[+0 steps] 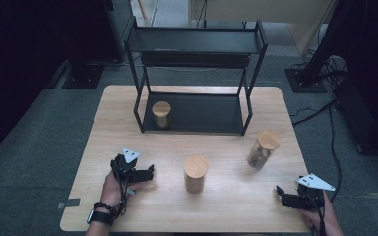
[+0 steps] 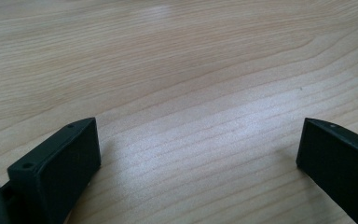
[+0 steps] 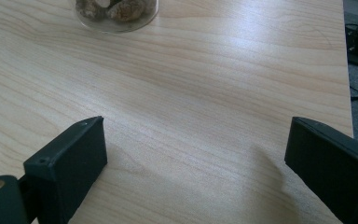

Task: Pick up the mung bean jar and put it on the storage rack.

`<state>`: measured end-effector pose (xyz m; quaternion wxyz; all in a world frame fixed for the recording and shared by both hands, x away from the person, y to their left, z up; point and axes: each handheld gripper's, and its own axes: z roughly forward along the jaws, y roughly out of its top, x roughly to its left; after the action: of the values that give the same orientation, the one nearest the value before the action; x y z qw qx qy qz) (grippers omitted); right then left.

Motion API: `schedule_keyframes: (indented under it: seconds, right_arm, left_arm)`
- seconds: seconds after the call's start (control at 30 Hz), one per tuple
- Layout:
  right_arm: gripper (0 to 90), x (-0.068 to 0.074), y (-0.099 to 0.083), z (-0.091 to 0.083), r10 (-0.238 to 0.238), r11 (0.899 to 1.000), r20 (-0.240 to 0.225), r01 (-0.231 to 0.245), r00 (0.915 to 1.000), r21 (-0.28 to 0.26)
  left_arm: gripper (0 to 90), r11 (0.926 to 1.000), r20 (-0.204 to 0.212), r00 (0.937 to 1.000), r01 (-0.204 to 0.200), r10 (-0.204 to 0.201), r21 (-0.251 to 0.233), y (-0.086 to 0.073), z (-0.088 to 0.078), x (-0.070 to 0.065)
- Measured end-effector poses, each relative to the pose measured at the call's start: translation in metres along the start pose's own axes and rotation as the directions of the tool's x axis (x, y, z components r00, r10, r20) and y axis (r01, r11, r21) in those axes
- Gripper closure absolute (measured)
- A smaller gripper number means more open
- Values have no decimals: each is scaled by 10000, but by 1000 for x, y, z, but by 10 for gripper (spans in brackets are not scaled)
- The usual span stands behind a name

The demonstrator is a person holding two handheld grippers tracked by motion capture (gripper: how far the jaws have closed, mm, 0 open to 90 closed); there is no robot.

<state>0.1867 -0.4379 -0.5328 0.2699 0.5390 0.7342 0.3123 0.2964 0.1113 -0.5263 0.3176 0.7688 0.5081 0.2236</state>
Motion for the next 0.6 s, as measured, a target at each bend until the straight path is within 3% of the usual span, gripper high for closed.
schedule_keyframes:
  seconds: [0.6]
  right_arm:
    - [49, 0, 0, 0, 36, 10000, 10, -36, 10000, 14]
  left_arm:
    - [0, 10000, 43, 10000, -28, 28, 0, -11, -11, 5]
